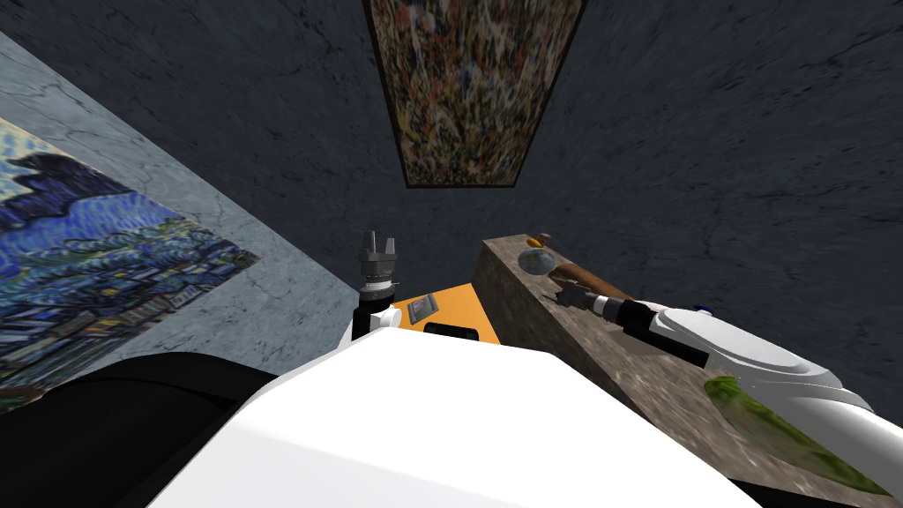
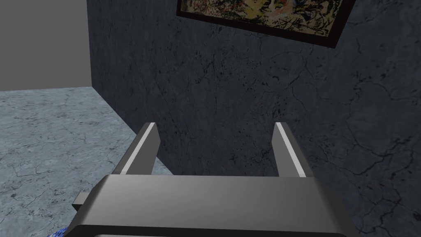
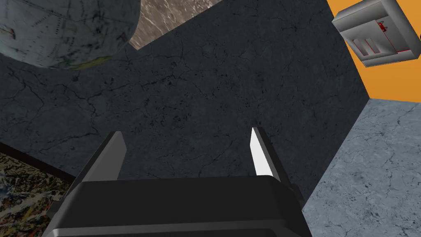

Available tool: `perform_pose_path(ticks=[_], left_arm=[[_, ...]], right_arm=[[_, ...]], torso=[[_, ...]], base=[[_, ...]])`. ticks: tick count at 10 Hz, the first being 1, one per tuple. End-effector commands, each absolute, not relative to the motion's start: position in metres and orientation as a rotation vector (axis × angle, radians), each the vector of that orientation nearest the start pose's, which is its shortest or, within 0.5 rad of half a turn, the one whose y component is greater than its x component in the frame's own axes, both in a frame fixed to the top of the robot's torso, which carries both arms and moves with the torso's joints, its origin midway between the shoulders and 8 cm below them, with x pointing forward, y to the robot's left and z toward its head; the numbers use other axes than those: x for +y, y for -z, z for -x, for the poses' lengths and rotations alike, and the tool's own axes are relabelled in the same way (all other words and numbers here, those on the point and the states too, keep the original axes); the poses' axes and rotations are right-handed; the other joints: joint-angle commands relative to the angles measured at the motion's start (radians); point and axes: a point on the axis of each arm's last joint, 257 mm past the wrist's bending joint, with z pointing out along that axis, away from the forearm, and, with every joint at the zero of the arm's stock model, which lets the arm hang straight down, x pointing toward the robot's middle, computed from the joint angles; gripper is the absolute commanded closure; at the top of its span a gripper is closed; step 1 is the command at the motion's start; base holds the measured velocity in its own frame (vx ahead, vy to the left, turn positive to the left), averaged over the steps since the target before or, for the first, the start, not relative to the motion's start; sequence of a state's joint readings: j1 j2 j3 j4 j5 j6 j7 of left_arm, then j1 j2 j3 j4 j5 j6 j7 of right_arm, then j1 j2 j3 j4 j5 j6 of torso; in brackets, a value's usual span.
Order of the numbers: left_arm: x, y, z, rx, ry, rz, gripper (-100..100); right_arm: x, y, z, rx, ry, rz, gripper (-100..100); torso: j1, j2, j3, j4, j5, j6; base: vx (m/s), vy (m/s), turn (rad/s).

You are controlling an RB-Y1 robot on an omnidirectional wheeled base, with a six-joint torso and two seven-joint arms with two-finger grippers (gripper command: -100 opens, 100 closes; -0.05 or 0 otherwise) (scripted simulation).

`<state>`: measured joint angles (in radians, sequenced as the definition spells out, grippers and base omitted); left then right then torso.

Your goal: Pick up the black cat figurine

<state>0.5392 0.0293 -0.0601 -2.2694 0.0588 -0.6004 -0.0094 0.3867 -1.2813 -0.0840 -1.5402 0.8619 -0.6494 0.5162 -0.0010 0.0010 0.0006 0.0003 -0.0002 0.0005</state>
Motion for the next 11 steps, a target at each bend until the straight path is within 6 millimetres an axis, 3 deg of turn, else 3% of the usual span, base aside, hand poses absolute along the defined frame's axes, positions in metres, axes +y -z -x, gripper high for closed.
perform_pose_path(ticks=[1, 3, 4, 5, 6, 8, 9, 11], left_arm=[[0.267, -0.025, -0.328, 0.562, 1.388, 0.639, 0], [0.267, -0.025, -0.328, 0.562, 1.388, 0.639, 0], [0.267, -0.025, -0.328, 0.562, 1.388, 0.639, 0], [0.267, -0.025, -0.328, 0.562, 1.388, 0.639, 0], [0.267, -0.025, -0.328, 0.562, 1.388, 0.639, 0], [0.267, -0.025, -0.328, 0.562, 1.388, 0.639, 0], [0.267, -0.025, -0.328, 0.562, 1.388, 0.639, 0], [0.267, -0.025, -0.328, 0.562, 1.388, 0.639, 0]], right_arm=[[-0.489, 0.22, -0.392, 1.761, 0.283, 1.34, -100], [-0.54, 0.222, -0.381, 1.824, 0.405, 1.411, -100], [-0.543, 0.221, -0.381, 1.829, 0.411, 1.411, -100], [-0.567, 0.221, -0.375, 1.86, 0.466, 1.441, -100], [-0.567, 0.221, -0.375, 1.86, 0.466, 1.441, -100], [-0.605, 0.219, -0.362, 1.91, 0.553, 1.495, -100], [-0.608, 0.219, -0.361, 1.915, 0.557, 1.492, -100], [-0.637, 0.218, -0.348, 1.96, 0.62, 1.53, -100]], torso=[[0.0, 0.0, 0.0, 0.0, 0.0, 0.0], [0.0, 0.0, 0.0, 0.0, 0.0, 0.0], [0.0, 0.0, 0.0, 0.0, 0.0, 0.0], [0.0, 0.0, 0.0, 0.0, 0.0, 0.0], [0.0, 0.0, 0.0, 0.0, 0.0, 0.0], [0.0, -0.001, 0.0, 0.0, 0.0, 0.0], [0.0, -0.002, -0.001, 0.0, 0.0, 0.0], [0.001, -0.002, -0.001, 0.0, 0.0, 0.0]], base=[[0.0, -0.007, -0.002], [0.007, -0.008, 0.002], [0.007, -0.01, -0.006], [0.009, -0.009, 0.005], [0.009, -0.007, 0.002], [0.02, -0.007, 0.007], [0.023, -0.005, 0.011], [0.031, 0.001, 0.02]])
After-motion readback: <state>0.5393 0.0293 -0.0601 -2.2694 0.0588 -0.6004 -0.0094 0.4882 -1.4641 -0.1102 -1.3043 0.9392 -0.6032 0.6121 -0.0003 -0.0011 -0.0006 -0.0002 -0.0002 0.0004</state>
